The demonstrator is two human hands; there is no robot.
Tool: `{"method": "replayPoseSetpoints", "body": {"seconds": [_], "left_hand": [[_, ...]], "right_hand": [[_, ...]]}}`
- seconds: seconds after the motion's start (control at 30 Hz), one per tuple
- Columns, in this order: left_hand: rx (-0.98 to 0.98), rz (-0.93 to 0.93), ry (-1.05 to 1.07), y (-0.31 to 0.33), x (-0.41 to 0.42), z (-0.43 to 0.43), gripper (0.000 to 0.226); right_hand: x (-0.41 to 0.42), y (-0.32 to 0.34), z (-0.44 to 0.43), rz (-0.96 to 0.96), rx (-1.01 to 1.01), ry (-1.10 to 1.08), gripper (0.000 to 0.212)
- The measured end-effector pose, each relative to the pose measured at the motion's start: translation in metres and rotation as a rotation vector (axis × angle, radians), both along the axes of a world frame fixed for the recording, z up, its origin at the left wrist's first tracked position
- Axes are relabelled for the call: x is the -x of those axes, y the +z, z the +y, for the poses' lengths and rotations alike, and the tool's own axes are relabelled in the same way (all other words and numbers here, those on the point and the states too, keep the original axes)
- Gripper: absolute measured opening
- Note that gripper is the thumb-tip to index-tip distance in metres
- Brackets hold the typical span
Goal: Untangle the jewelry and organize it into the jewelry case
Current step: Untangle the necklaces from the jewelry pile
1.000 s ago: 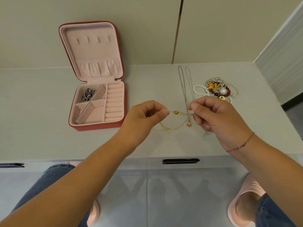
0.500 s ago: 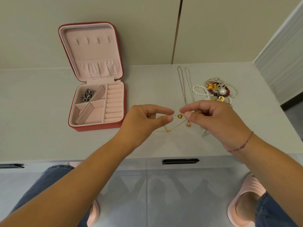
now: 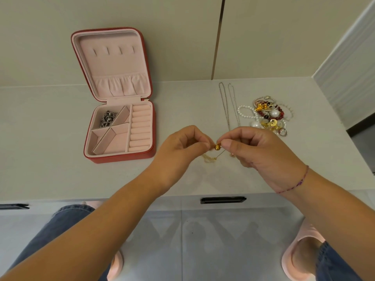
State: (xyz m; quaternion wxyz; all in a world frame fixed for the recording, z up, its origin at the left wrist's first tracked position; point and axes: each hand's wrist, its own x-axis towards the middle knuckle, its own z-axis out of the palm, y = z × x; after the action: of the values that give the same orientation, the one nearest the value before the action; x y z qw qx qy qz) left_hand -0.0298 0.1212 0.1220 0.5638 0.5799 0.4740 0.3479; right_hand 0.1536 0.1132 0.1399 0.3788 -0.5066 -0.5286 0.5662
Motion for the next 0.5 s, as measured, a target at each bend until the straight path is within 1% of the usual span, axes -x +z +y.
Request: {"method": "replayPoseSetpoints", "body": {"seconds": [0.1,0.27,0.5], "left_hand": [[0.017,-0.021,-0.009,0.004,-0.002,-0.001,0.007],[0.018,0.008,-0.007,0.009,-0.004,-0.001,0.009],[0.014,0.011,-0.002,0.012,-0.003,-0.002,0.007]], "right_hand": [[0.0,0.001,0.0,0.029,0.016,-0.038,0.022],[0.001,0.003,-0.001,0.028,-0.042,-0.031,0.018],[0.001,0.006,-0.002,0.044,-0.096,-0.023,0.007]]}}
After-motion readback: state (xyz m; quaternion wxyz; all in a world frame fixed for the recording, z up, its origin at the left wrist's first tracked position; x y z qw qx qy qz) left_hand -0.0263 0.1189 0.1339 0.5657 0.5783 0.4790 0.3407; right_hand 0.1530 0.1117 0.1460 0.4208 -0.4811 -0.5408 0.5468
